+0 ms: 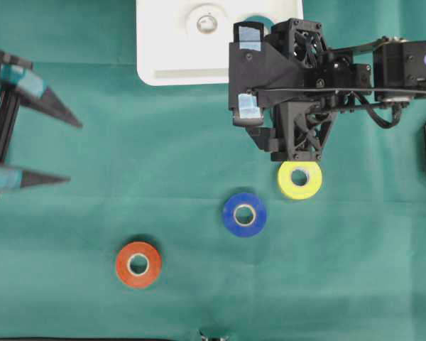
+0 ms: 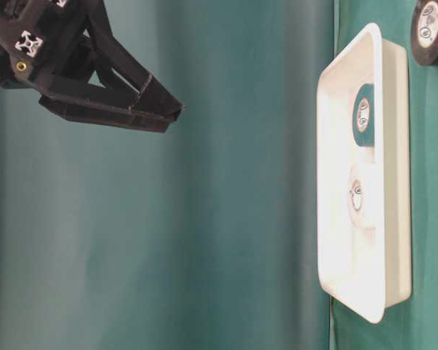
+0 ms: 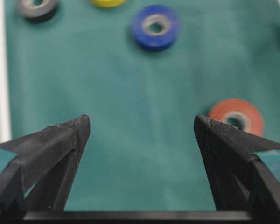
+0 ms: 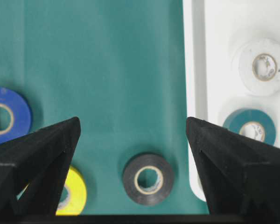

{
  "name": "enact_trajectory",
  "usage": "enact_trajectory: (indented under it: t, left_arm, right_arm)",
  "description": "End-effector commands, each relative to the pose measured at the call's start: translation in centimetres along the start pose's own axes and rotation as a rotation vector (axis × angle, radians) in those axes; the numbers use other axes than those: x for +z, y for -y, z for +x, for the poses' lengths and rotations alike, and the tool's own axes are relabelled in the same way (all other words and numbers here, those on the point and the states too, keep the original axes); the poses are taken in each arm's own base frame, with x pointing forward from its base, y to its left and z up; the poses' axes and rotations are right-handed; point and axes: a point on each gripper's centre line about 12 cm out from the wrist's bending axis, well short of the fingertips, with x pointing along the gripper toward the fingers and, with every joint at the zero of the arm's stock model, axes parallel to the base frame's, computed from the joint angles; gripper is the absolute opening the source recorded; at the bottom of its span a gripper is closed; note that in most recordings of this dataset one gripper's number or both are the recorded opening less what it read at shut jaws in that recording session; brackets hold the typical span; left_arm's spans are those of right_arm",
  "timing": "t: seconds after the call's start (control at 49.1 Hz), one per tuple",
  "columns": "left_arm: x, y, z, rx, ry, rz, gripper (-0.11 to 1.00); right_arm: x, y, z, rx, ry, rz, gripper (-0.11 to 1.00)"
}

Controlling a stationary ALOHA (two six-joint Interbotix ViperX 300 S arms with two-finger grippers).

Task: Pick up the tape from a random location and place it into the white case.
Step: 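Move the open left gripper toward the orange tape roll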

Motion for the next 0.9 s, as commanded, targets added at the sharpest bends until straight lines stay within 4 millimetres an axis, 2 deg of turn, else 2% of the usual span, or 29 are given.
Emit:
enact_trajectory:
  t: [0.0,0.244,0.754,0.876]
  left_arm:
    - [0.9,1.2,-0.4,-0.044,0.043,0.026,0.9]
    - [1.4,3.4,-0.7,-0.119,0.082,0.075,0.9]
    - [1.9,3.5,-0.7,-0.125,0.124,0.077,0.9]
    - [2.5,3.6,0.1,-0.123,0.135,0.078,0.9]
  right_arm:
    - [0.9,0.1,-1.7,0.007,0.056,0.007,0.9]
    - [0.9,0.1,-1.6,0.007,0.055,0.007,0.9]
    - [0.9,0.1,-1.7,0.007,0.058,0.007,0.9]
    - [0.9,0.1,-1.7,0.007,0.058,0.007,0.9]
